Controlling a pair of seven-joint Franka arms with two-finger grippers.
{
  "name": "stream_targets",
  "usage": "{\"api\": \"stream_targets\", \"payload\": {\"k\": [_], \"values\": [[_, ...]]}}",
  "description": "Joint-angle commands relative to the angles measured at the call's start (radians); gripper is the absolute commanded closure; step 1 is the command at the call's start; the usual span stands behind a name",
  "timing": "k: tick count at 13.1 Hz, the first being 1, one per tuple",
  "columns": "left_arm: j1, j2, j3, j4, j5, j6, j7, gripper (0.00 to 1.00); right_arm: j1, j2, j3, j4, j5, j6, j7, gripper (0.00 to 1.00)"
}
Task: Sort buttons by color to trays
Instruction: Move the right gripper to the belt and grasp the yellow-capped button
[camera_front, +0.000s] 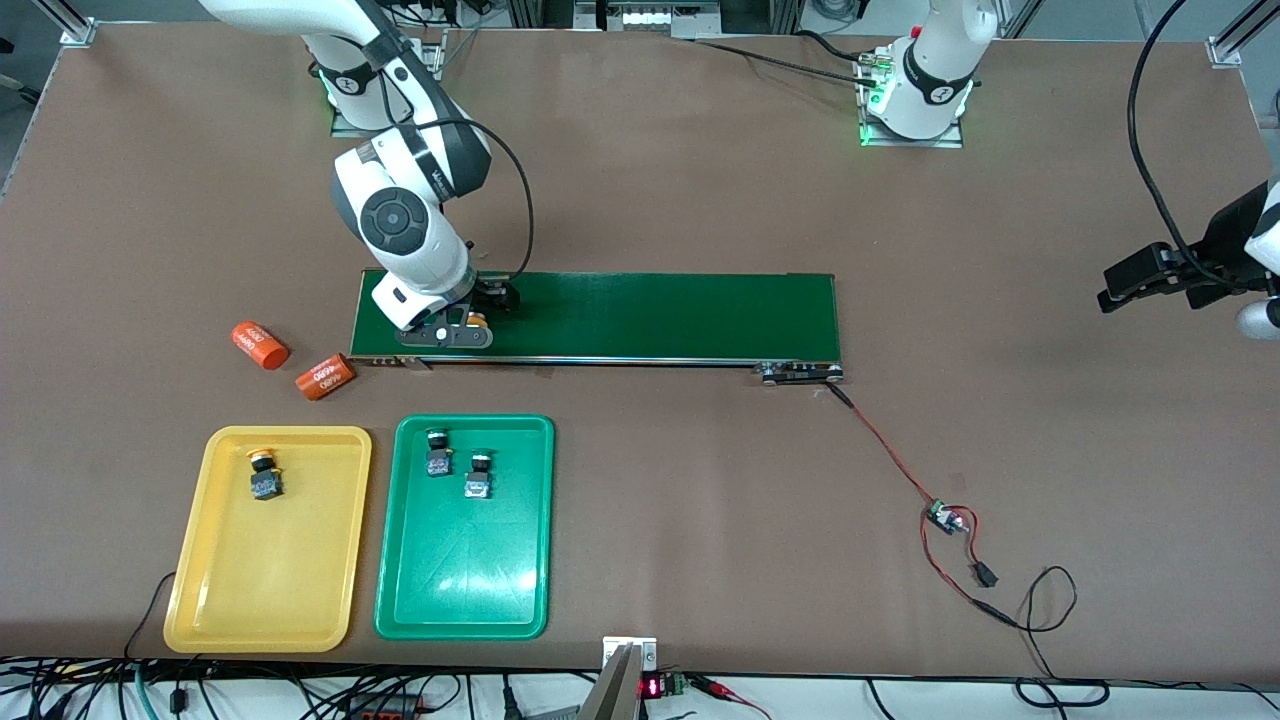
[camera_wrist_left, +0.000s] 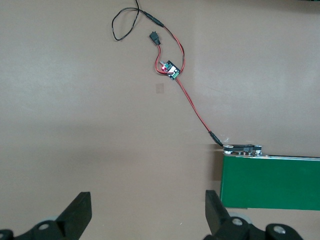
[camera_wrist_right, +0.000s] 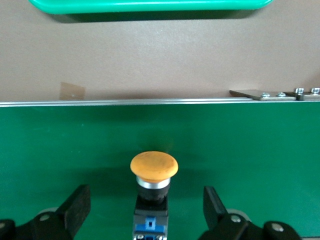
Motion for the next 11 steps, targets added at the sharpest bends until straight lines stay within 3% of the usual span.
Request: {"api": "stream_targets", "payload": {"k": [1, 6, 9, 11], "values": [[0.006, -0.005, -0.001, -0.007, -0.011, 0.006, 0.009, 0.0, -0.024, -0.005, 0.008, -0.02, -0.013, 0.014, -0.017, 0.07], [0.006, -0.005, 0.001, -0.008, -0.011, 0.006, 0.009, 0.0, -0.044, 0.012, 0.003, -0.018, -0.015, 0.014, -0.066, 0.36], [0.006, -0.005, 0.001, -0.008, -0.011, 0.006, 0.009, 0.0, -0.047, 0.014, -0.003, -0.018, -0.016, 0.014, -0.069, 0.67], [0.007, -0.005, 0.001, -0.008, -0.011, 0.004, 0.009, 0.0, -0.051, 0.014, -0.012, -0.016, -0.016, 0.011, -0.092, 0.75]]}}
